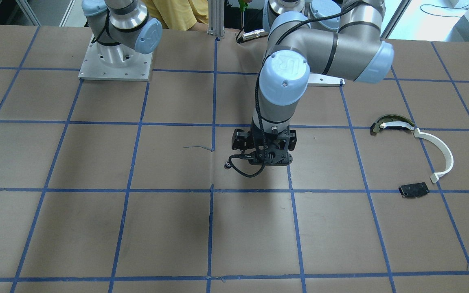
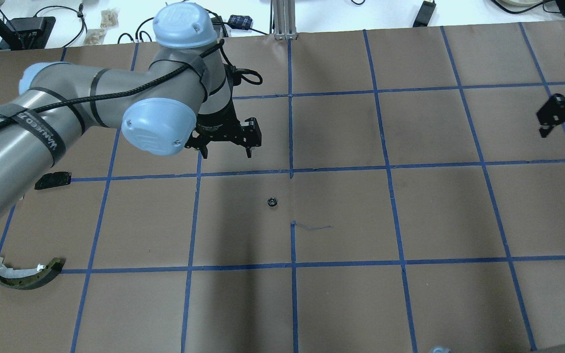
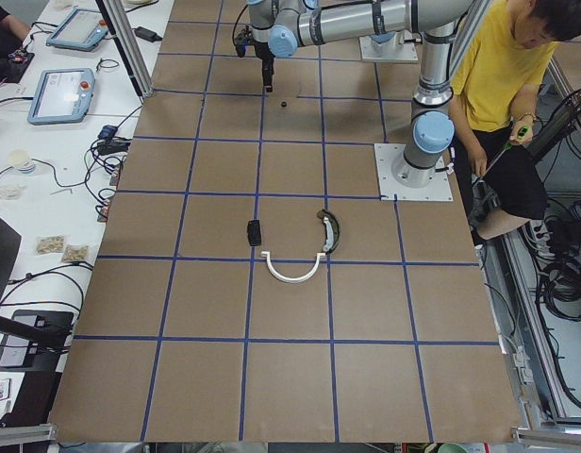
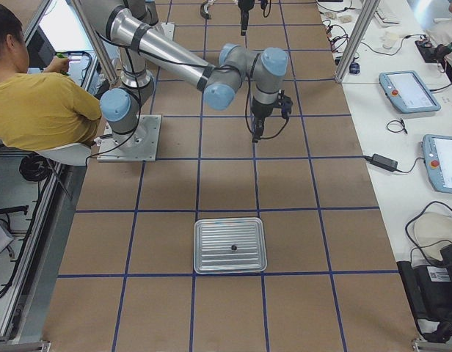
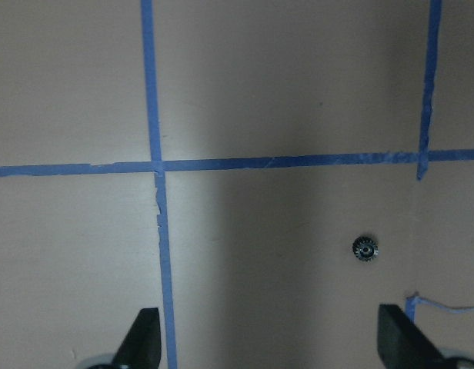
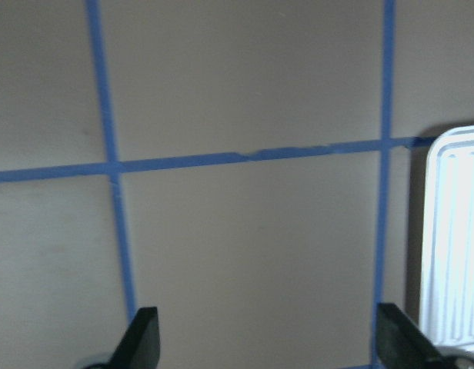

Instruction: Place bearing gear from tray to pile

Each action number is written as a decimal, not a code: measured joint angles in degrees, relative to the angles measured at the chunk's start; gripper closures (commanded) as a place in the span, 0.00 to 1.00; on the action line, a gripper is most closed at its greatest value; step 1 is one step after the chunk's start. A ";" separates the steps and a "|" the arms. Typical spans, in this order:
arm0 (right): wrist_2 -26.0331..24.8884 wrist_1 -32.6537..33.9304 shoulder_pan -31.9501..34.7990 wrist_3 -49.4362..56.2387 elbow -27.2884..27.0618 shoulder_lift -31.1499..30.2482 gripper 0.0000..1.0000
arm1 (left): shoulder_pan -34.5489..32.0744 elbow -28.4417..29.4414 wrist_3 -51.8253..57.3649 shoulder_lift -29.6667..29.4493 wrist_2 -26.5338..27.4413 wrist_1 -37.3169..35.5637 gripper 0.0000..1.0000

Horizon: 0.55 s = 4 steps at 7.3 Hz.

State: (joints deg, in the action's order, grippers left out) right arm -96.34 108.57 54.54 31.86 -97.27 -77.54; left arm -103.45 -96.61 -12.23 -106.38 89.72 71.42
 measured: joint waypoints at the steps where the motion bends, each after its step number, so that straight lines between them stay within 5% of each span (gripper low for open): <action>1: 0.03 2.61 -6.92 8.00 0.38 2.94 0.00 | -1.58 -1.61 -1.25 -1.84 -0.27 -3.81 0.00; 4: -0.14 13.75 -15.11 18.75 5.55 14.52 0.00 | -4.58 -4.61 -3.51 -6.57 -0.40 -10.86 0.00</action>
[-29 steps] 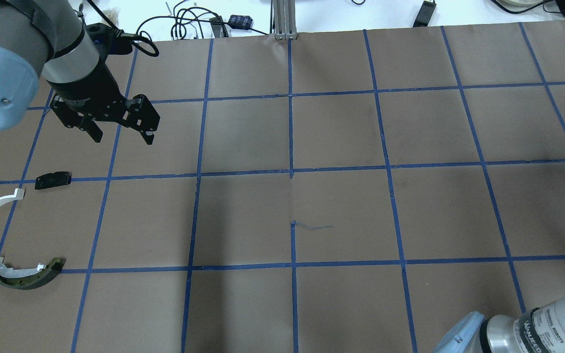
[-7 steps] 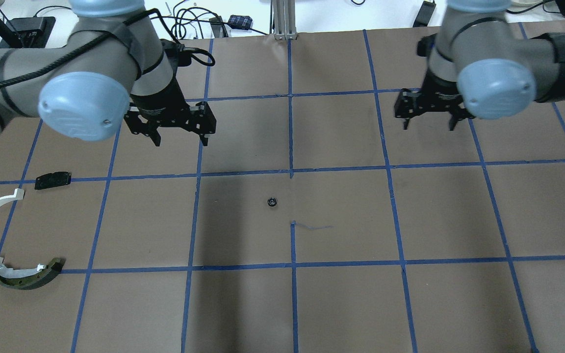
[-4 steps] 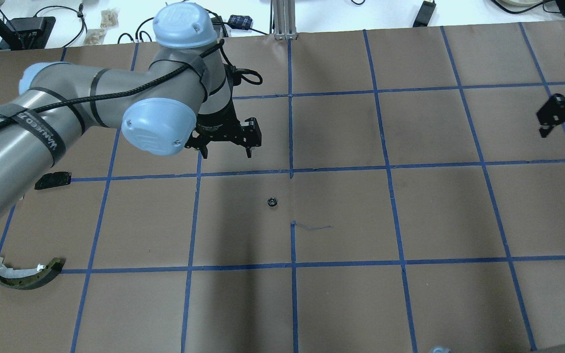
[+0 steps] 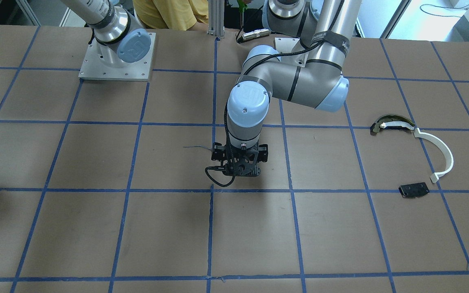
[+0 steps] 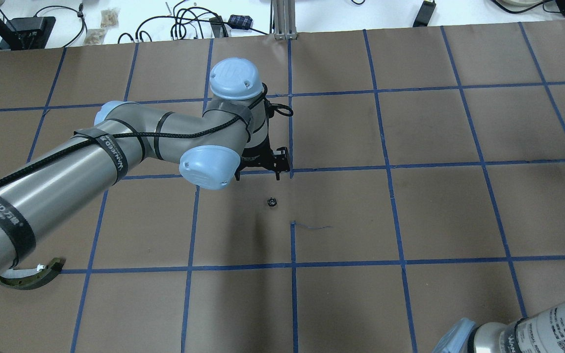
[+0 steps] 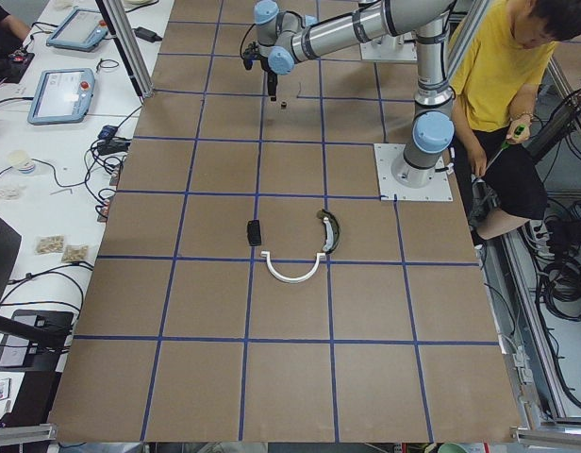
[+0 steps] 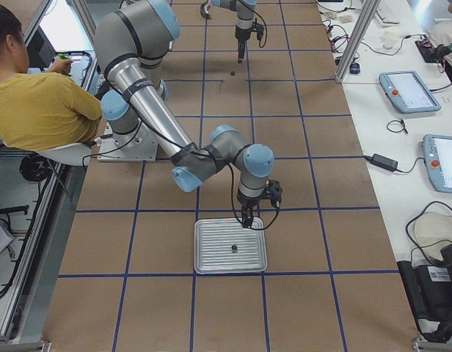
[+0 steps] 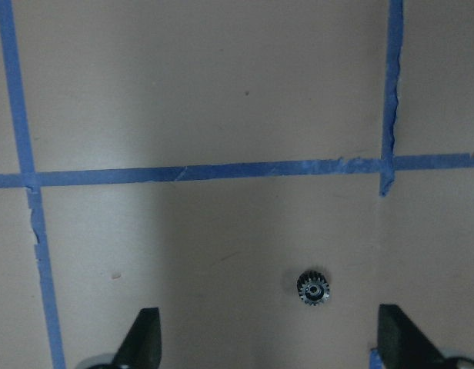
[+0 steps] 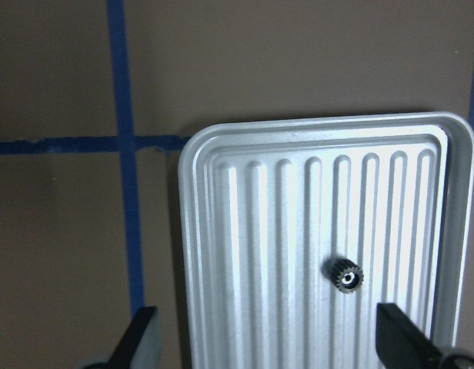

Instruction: Place bearing gear from tray to pile

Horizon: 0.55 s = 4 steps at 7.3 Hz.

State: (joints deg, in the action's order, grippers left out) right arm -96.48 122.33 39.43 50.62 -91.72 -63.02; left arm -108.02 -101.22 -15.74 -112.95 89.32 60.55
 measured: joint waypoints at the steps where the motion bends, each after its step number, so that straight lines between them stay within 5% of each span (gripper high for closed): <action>1: 0.82 2.01 -1.95 2.84 0.77 2.53 0.00 | -0.65 -0.17 -0.11 -1.34 0.05 -0.59 0.00; 4: 4.84 4.45 -6.03 11.53 1.03 6.39 0.13 | -1.91 -0.31 -0.26 -4.40 0.19 -2.30 0.03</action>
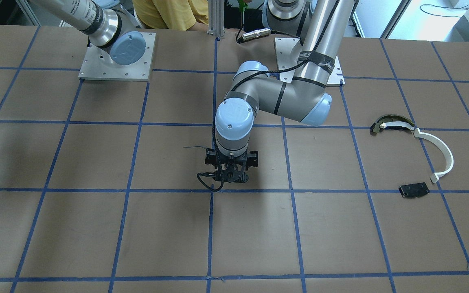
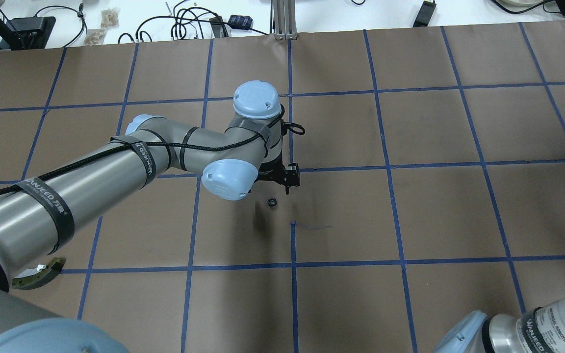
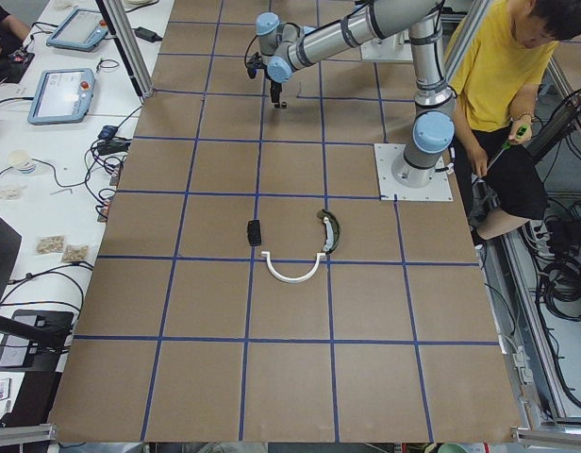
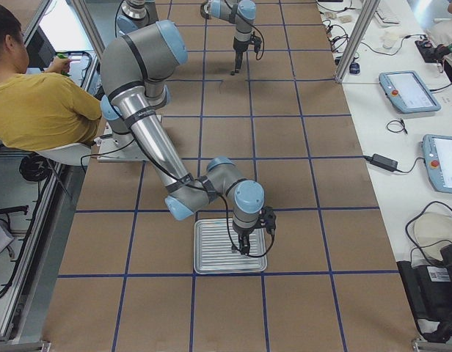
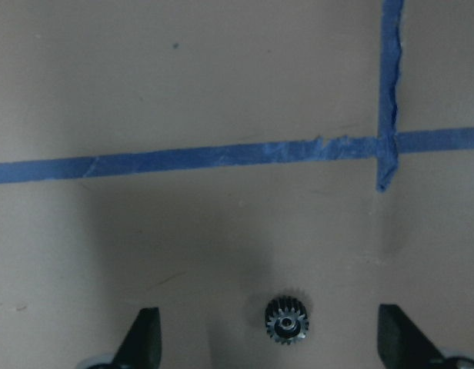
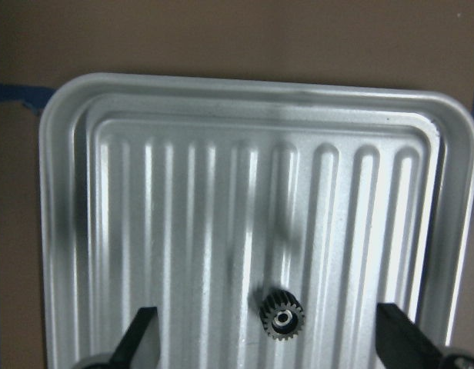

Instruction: Place bearing gear from tray to pile

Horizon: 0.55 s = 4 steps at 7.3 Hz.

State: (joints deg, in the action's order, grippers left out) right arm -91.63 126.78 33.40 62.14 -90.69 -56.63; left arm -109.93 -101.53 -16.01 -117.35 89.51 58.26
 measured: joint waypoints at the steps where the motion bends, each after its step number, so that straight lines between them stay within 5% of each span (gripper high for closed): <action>1: 0.24 0.09 -0.66 0.86 0.00 0.77 0.17 | -0.07 -0.04 -0.06 -0.50 0.05 -0.03 0.14; 4: -0.16 0.12 -1.03 2.01 -0.01 1.79 0.34 | -0.11 -0.13 -0.09 -1.00 0.17 0.22 0.42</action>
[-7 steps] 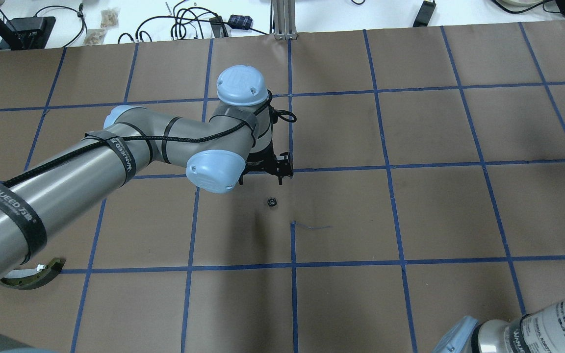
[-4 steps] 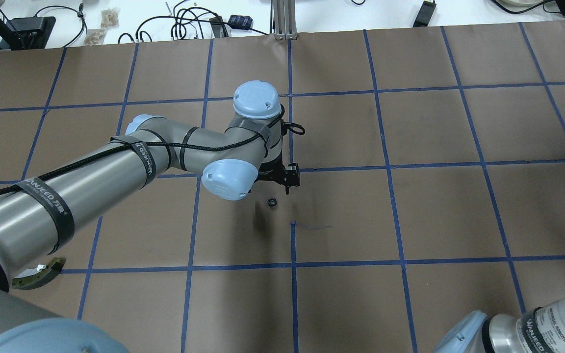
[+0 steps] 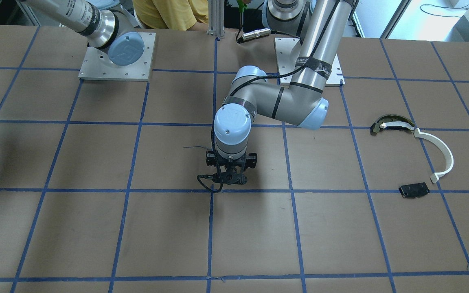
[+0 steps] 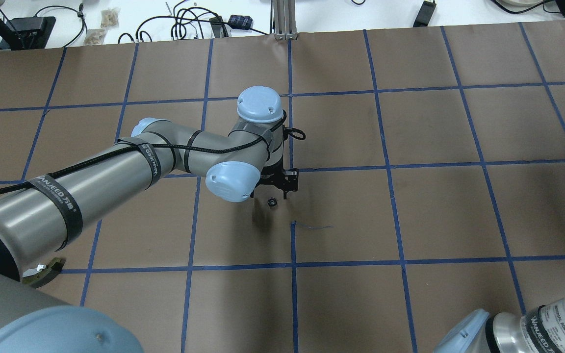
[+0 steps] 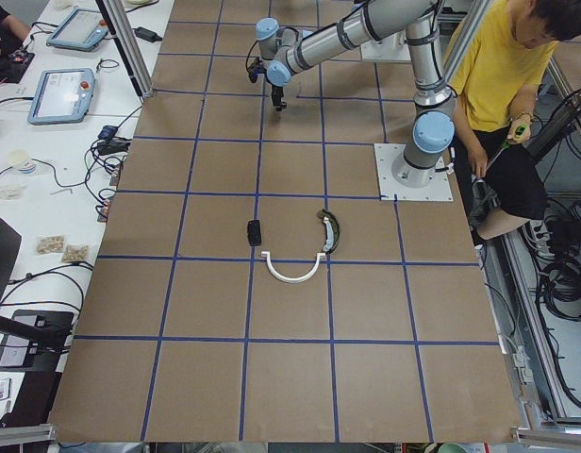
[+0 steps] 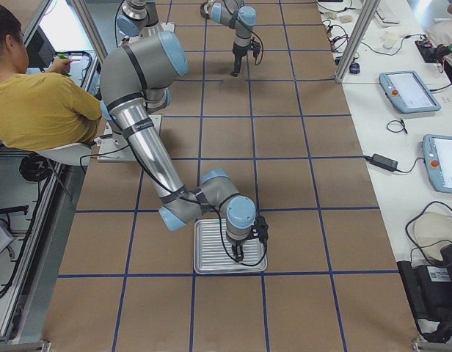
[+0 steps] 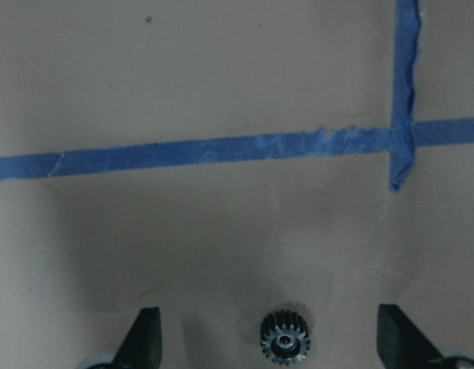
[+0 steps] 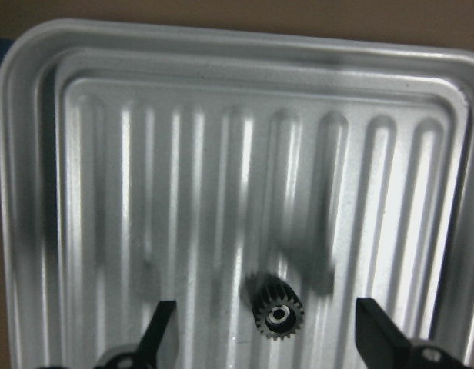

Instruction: Place bearing gear from tray to pile

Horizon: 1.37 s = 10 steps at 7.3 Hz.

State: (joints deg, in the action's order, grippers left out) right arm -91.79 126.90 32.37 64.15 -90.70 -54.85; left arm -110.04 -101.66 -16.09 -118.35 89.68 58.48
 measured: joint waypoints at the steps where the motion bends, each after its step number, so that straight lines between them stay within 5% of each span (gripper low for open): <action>1: -0.01 -0.02 -0.02 -0.21 0.00 0.20 0.44 | 0.00 -0.28 0.00 0.00 -0.01 0.18 0.70; 3: -0.22 0.01 -0.02 -0.42 -0.06 0.40 0.59 | 0.00 -1.00 0.27 0.05 -0.03 0.38 1.00; 4: -0.26 0.01 -0.02 -0.45 -0.07 0.42 0.71 | -0.01 -1.15 0.46 0.09 -0.03 0.47 1.00; 5: -0.25 0.00 -0.03 -0.45 -0.06 0.42 0.95 | -0.03 -1.17 0.46 0.12 -0.19 0.87 1.00; 10: 0.25 -2.75 1.62 -4.91 -0.03 -2.95 1.00 | 2.92 0.38 1.14 2.74 0.44 4.34 1.00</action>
State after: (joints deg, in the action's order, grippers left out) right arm -91.54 124.15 33.99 59.25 -90.74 -57.79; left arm -107.12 -101.28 -14.95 -115.61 90.12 62.82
